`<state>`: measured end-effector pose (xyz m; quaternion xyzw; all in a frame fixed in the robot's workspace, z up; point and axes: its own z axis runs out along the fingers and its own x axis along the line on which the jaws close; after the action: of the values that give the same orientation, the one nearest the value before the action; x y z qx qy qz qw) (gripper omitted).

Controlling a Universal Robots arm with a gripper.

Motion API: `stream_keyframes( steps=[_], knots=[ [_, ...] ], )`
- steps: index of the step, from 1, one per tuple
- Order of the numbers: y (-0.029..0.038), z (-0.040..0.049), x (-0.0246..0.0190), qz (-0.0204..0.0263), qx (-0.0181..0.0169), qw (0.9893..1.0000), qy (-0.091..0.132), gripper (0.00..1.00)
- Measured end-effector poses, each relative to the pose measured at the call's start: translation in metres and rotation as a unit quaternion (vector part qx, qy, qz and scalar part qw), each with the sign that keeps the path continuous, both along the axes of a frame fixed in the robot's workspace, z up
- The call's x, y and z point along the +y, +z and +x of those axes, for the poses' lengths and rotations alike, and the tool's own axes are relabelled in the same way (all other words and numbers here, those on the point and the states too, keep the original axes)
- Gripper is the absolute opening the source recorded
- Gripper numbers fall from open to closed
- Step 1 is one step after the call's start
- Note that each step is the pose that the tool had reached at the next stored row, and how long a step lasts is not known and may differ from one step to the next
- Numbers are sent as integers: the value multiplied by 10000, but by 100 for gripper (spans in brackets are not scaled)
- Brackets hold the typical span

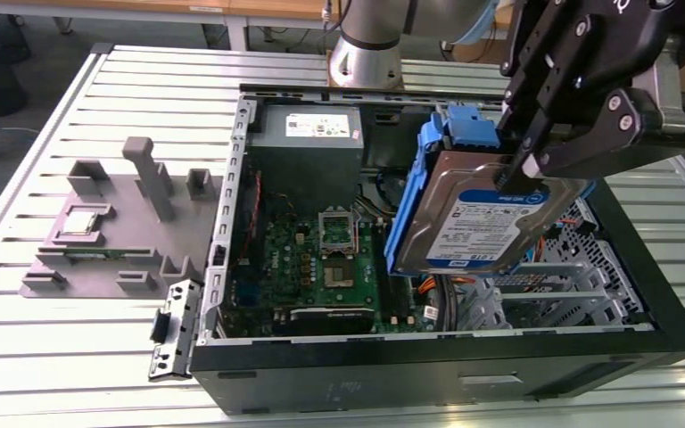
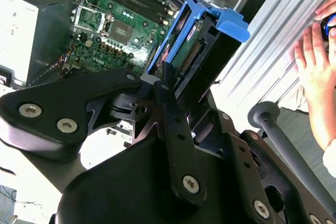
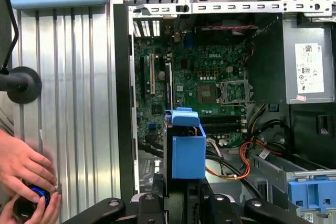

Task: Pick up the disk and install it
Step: 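Insert the disk into the insertion slot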

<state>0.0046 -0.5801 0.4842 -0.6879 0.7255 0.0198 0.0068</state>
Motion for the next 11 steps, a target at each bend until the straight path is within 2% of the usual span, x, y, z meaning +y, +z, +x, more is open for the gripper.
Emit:
stream_keyframes(
  steps=[11],
  knots=[
    [0,203,0,0,0,10000,-1,35]
  ],
)
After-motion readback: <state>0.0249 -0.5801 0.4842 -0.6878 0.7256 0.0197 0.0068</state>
